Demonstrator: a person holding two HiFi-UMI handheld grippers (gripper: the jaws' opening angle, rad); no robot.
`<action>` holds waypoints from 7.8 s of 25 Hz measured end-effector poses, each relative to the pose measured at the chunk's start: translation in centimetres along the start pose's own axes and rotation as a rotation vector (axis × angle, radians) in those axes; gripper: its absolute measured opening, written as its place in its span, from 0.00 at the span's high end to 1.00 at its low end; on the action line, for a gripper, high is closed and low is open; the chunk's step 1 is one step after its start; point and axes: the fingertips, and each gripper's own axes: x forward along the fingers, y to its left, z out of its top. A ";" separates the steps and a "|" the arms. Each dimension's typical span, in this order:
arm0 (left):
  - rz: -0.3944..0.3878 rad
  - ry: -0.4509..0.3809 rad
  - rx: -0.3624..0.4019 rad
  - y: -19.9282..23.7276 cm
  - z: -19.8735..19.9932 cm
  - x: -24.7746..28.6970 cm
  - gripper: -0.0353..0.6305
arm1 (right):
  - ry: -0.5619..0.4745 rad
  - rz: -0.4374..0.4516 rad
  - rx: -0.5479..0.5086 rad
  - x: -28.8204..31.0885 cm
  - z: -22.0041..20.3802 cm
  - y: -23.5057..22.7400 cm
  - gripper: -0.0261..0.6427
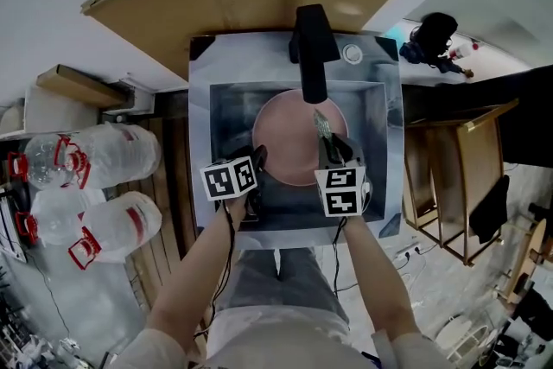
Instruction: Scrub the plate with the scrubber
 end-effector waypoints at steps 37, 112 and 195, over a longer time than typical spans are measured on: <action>-0.072 0.072 -0.026 -0.4 -1.3 1.3 0.85 | 0.492 0.645 -0.708 1.8 -8.3 12.6 0.83; -0.044 0.035 -0.122 -0.1 -0.6 1.8 0.90 | 0.485 0.491 -0.904 3.5 -9.1 3.3 0.83; 0.011 -0.457 0.673 -16.5 11.8 -23.5 0.88 | -0.490 0.491 0.025 -24.5 18.6 4.7 0.84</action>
